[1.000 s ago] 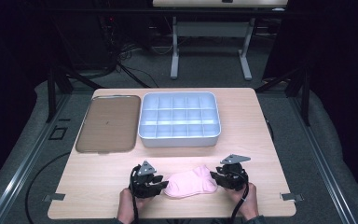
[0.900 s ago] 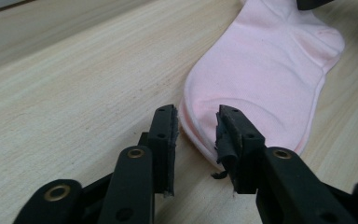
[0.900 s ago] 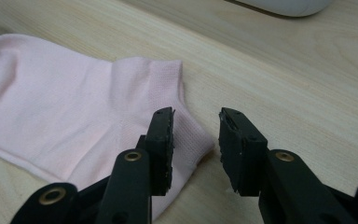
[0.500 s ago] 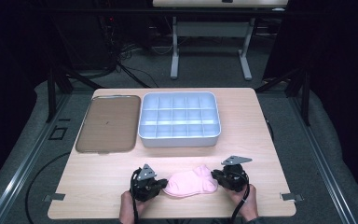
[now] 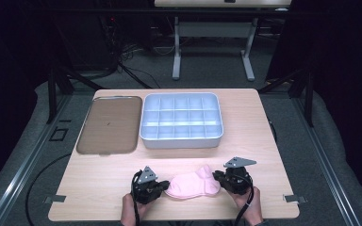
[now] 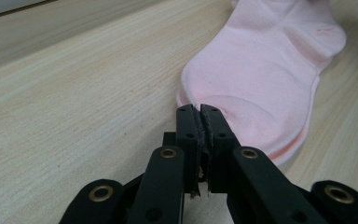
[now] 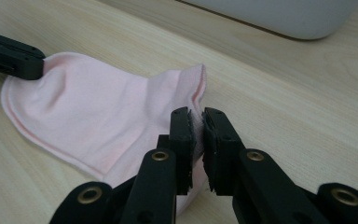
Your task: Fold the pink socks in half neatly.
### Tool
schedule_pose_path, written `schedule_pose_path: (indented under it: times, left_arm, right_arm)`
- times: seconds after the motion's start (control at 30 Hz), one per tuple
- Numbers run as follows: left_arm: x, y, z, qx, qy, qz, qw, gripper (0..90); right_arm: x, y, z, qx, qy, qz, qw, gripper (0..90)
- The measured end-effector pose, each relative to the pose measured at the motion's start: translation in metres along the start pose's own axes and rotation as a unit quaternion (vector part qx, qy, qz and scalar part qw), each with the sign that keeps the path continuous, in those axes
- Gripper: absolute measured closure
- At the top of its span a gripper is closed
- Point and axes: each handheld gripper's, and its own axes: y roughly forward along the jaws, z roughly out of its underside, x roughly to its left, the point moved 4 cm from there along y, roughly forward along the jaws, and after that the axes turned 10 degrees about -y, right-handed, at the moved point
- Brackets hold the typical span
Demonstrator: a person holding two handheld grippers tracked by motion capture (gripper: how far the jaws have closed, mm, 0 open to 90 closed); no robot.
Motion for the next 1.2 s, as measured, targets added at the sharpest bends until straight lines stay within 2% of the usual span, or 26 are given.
schedule_pose_path:
  times: [0.27, 0.7, 0.8, 1.2]
  left_arm:
    - [0.001, 0.000, 0.000, 0.001, -0.001, -0.001, 1.0000, 85.8]
    - [0.001, 0.000, 0.000, 0.001, -0.003, 0.000, 1.0000, 85.3]
    - [0.001, 0.000, 0.000, 0.000, -0.003, 0.000, 1.0000, 85.7]
    - [0.001, 0.000, 0.000, 0.001, -0.002, -0.001, 1.0000, 85.7]
  right_arm:
    - [0.013, -0.007, -0.014, 0.004, -0.032, -0.004, 0.9995, 81.8]
    - [0.029, -0.006, -0.023, 0.007, -0.055, -0.014, 0.9984, 82.0]
    - [0.038, -0.004, -0.028, 0.005, -0.071, -0.022, 0.9972, 82.4]
    - [0.063, 0.009, -0.044, -0.003, -0.091, -0.055, 0.9943, 82.5]
